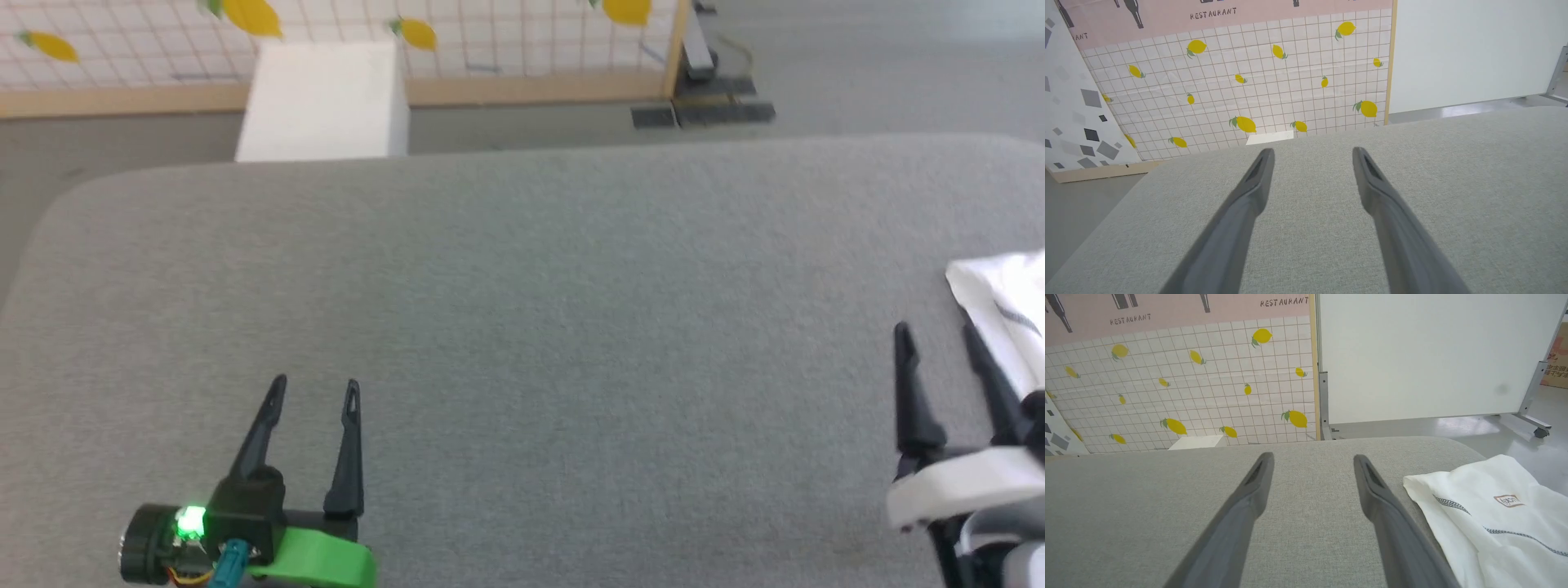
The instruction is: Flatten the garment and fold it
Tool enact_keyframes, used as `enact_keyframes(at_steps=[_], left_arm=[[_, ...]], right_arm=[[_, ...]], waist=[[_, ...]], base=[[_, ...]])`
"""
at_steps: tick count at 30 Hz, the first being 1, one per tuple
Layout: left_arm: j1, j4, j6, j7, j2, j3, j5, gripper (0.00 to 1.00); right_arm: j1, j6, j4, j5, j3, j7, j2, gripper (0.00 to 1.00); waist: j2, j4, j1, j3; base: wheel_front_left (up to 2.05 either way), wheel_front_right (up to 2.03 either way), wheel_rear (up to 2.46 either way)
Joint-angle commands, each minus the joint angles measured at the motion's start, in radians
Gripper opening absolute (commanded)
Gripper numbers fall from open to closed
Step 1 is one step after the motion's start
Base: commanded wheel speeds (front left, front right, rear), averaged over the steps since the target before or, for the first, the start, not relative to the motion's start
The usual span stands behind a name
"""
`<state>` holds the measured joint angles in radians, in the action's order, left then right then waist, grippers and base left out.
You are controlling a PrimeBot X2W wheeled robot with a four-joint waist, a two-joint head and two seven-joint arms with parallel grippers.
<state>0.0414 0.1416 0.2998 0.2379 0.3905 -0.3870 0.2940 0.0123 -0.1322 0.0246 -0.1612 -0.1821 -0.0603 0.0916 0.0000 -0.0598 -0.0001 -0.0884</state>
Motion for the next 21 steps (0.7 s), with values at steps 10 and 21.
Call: enact_keyframes(at_steps=[10,21], left_arm=[[0.019,-0.073,-0.035,0.022,-0.053,-0.004,0.017,1.0],[0.042,-0.111,-0.054,0.024,-0.078,-0.005,-0.006,1.0]], right_arm=[[-0.092,0.002,-0.038,0.022,0.046,-0.061,-0.041,1.0],[-0.102,0.002,-0.092,-0.032,0.086,-0.109,-0.041,1.0]], waist=[[0.0,0.074,0.0001,0.119],[0.0,0.067,0.0001,0.123]], base=[[0.0,0.0,0.0],[0.0,0.0,0.0]])
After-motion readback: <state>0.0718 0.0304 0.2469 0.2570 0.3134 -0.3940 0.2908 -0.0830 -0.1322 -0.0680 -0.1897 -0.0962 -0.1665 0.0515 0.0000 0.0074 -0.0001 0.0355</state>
